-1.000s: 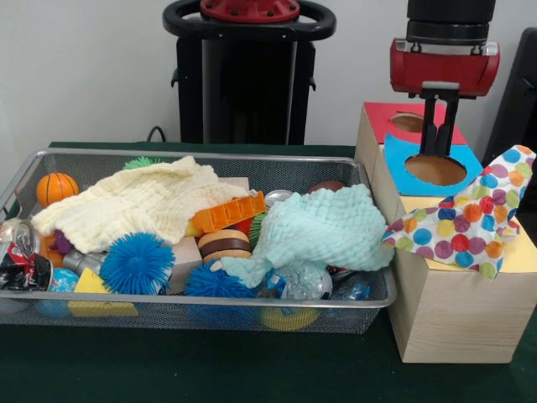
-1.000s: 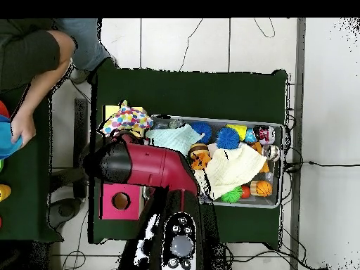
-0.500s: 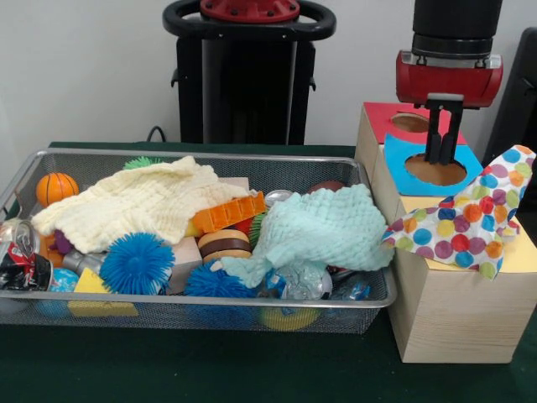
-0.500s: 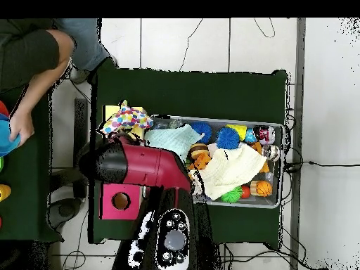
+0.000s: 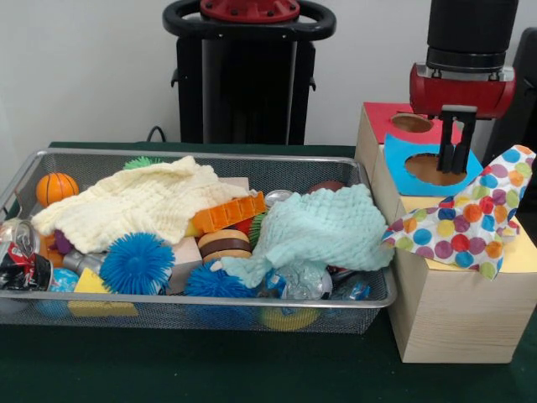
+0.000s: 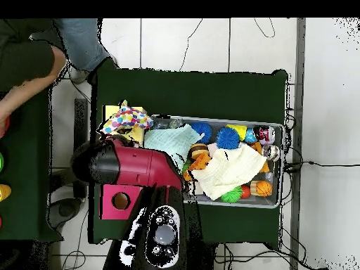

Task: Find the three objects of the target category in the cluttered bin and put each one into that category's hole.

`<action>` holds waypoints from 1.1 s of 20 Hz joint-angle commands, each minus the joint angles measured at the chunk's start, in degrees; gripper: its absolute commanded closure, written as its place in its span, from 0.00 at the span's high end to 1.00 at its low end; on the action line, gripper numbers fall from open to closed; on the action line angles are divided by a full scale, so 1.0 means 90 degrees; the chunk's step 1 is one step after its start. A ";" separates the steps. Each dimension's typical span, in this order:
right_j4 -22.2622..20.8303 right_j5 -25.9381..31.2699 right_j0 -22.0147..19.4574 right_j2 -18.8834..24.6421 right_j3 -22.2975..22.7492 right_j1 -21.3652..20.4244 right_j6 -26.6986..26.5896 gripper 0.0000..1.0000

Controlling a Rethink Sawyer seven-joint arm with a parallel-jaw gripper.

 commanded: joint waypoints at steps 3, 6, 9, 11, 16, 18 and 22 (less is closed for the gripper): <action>0.0271 -0.0529 -0.0212 0.0516 -0.0093 0.0350 0.1206 0.00; 0.0243 -0.0707 -0.0241 0.0525 -0.0089 0.0467 0.1190 0.00; 0.0246 -0.0987 -0.0350 0.0656 -0.0070 0.0651 0.1166 0.00; 0.0277 -0.0960 -0.0295 0.0610 -0.0132 0.0677 0.1201 0.00; 0.0369 -0.0887 -0.0295 0.0655 -0.0153 0.0623 0.1214 0.00; 0.0427 -0.0972 -0.0274 0.0680 -0.0105 0.0610 0.1291 0.00; 0.0501 -0.0943 -0.0214 0.0654 -0.0040 0.0540 0.1343 0.00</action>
